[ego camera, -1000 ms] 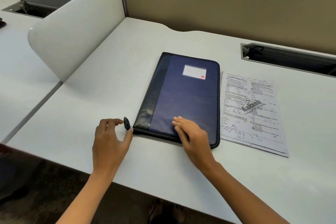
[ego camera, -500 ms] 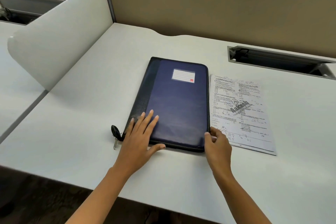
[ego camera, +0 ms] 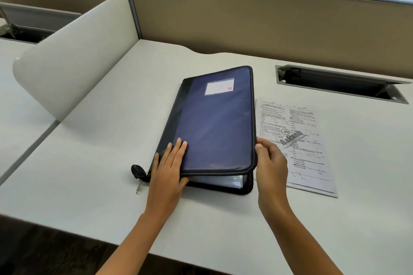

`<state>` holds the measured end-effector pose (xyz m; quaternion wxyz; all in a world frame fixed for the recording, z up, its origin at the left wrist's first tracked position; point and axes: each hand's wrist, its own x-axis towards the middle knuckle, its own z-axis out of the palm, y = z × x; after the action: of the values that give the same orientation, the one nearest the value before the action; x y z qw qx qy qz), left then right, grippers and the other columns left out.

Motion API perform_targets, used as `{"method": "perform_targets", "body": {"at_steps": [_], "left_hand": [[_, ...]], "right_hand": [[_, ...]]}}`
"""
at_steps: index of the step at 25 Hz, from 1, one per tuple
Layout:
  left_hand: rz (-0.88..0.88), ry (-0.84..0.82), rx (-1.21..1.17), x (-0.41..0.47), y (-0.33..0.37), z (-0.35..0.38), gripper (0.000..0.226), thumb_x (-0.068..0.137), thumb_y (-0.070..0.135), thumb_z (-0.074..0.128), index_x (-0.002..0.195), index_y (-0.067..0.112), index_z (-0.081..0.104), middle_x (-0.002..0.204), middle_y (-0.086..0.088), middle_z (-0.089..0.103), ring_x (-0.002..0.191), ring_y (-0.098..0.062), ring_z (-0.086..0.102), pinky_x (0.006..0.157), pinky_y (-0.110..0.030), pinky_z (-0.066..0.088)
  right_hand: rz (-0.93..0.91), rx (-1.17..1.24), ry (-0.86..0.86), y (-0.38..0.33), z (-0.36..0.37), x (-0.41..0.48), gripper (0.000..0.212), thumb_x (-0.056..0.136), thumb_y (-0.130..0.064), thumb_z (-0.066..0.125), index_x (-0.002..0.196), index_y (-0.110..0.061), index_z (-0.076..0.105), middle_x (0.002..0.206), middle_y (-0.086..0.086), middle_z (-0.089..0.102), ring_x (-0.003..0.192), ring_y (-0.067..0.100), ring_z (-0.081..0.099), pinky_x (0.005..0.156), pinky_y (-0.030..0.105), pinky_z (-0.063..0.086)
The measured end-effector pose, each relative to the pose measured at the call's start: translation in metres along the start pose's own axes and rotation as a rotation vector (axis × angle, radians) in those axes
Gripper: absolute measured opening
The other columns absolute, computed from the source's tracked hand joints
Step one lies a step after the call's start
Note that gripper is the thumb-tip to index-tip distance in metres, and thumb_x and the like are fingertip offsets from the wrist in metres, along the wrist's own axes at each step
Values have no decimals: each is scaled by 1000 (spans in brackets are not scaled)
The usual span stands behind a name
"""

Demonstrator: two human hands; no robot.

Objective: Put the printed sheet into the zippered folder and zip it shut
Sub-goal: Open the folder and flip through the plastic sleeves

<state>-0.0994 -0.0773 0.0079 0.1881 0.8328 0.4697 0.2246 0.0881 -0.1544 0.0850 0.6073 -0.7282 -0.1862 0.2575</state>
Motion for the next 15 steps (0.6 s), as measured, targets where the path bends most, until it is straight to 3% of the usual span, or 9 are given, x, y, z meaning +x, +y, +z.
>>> {"method": "perform_targets", "body": {"at_steps": [3, 6, 8, 10, 12, 13, 14, 15], "left_hand": [[-53, 80, -195, 2, -1, -3, 76, 86, -3, 58, 148, 28, 27, 155, 12, 26, 145, -13, 18, 119, -44, 17], [-101, 179, -403, 4, -1, -10, 68, 87, -8, 56, 144, 23, 36, 149, 6, 38, 141, -15, 30, 115, -43, 30], [-121, 223, -545, 4, 1, -16, 60, 91, 0, 54, 143, 25, 36, 145, 6, 44, 137, -10, 37, 114, -29, 32], [-181, 258, -679, 3, 2, -24, 49, 92, 23, 50, 140, 24, 42, 140, 7, 51, 130, -2, 44, 107, -15, 33], [-304, 302, -703, 4, -1, -29, 52, 88, 45, 45, 131, 17, 55, 113, -1, 69, 109, -11, 60, 94, -27, 47], [-361, 323, -689, 5, -3, -31, 55, 86, 52, 43, 119, 11, 61, 90, -7, 69, 85, -15, 65, 77, -31, 53], [-401, 339, -692, 6, -5, -34, 56, 86, 55, 41, 100, 6, 63, 71, -10, 56, 59, -13, 59, 56, -23, 48], [-436, 353, -712, 6, -6, -36, 55, 85, 57, 41, 79, 6, 58, 58, -9, 43, 45, -9, 43, 45, -15, 35]], "right_hand": [[-151, 82, -69, -16, 13, -7, 25, 97, -20, 43, 102, -31, 65, 88, -11, 69, 77, 3, 63, 68, 19, 54], [-298, 39, -143, -17, 30, -10, 27, 98, -13, 42, 100, -29, 64, 84, -9, 68, 76, 4, 63, 67, 17, 53], [-358, -92, -208, -6, 41, -11, 25, 96, -9, 45, 101, -26, 64, 89, -6, 68, 83, 6, 64, 70, 18, 52], [-418, -254, -283, 13, 50, -10, 25, 94, -6, 48, 107, -20, 63, 100, -3, 67, 94, 8, 63, 76, 12, 48], [-474, -442, -361, 33, 56, -6, 30, 94, -6, 47, 120, -16, 58, 118, -1, 62, 112, 11, 55, 90, 9, 39], [-496, -534, -402, 43, 58, -4, 34, 95, -8, 46, 128, -15, 53, 129, 1, 55, 124, 14, 47, 99, 12, 33], [-536, -633, -426, 53, 59, -2, 40, 96, -12, 43, 136, -15, 45, 141, 3, 45, 135, 16, 35, 109, 16, 24], [-607, -757, -429, 63, 60, 0, 46, 98, -16, 41, 143, -16, 35, 151, 4, 33, 143, 19, 21, 116, 23, 13]]}}
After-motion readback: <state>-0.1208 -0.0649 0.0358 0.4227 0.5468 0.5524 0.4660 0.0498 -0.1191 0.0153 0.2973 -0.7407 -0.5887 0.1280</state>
